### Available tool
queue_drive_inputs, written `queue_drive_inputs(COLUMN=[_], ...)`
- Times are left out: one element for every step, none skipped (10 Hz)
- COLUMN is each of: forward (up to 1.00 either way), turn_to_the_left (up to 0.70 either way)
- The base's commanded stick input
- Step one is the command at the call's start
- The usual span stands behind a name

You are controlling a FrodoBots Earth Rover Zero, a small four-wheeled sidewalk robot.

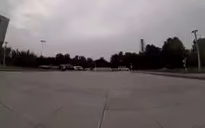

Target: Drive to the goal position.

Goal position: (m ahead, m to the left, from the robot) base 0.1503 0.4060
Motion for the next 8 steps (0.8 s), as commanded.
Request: queue_drive_inputs(forward=[0.7,0.7,0.7,0.7,0.7,0.7,0.7,0.7], turn_to_the_left=[0.01,0.01,0.01,0.01,0.01,0.01,0.01,0.01])
